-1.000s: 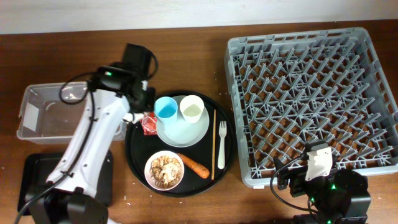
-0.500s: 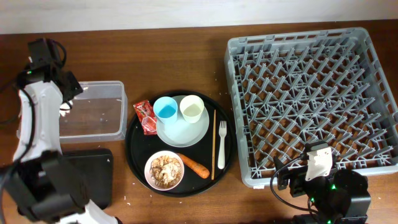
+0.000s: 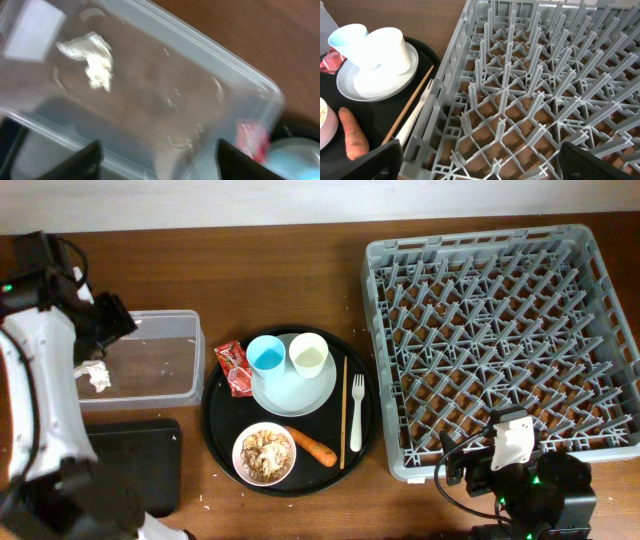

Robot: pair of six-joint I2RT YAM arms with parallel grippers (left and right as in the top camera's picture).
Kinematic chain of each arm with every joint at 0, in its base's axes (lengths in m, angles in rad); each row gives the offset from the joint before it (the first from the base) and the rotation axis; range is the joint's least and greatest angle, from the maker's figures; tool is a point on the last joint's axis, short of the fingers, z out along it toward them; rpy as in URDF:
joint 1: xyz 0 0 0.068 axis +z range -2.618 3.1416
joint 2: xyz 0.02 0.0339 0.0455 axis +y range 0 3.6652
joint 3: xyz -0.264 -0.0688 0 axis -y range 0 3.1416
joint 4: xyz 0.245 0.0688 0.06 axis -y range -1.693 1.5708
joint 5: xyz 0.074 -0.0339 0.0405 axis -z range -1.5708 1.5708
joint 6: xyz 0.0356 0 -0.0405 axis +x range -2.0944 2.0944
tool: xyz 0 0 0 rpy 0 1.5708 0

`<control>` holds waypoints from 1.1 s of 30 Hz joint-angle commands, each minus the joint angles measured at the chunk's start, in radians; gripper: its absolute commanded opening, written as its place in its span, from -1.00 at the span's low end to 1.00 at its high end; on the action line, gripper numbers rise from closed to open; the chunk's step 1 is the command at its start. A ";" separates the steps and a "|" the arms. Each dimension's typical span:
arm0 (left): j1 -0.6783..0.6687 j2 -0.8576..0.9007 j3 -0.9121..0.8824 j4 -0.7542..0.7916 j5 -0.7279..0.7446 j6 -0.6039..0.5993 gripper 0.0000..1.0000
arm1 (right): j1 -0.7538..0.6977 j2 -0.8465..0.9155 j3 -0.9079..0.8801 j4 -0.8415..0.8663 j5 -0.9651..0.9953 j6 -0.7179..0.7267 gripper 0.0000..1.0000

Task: Sort waste into correct bins and load items into the dishwasher rack
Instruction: 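Reach the left gripper back and grasp the red strawberry candy wrapper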

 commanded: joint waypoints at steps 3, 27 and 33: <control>-0.051 -0.132 -0.019 -0.207 0.204 0.003 -0.25 | -0.006 -0.003 0.009 0.002 -0.002 0.012 0.97; -0.442 -0.130 -0.579 0.294 0.034 -0.241 -0.13 | -0.006 -0.003 0.009 0.002 -0.002 0.012 0.98; -0.442 -0.130 -0.663 0.401 0.033 -0.241 -0.10 | -0.006 -0.003 0.009 0.002 -0.002 0.012 0.97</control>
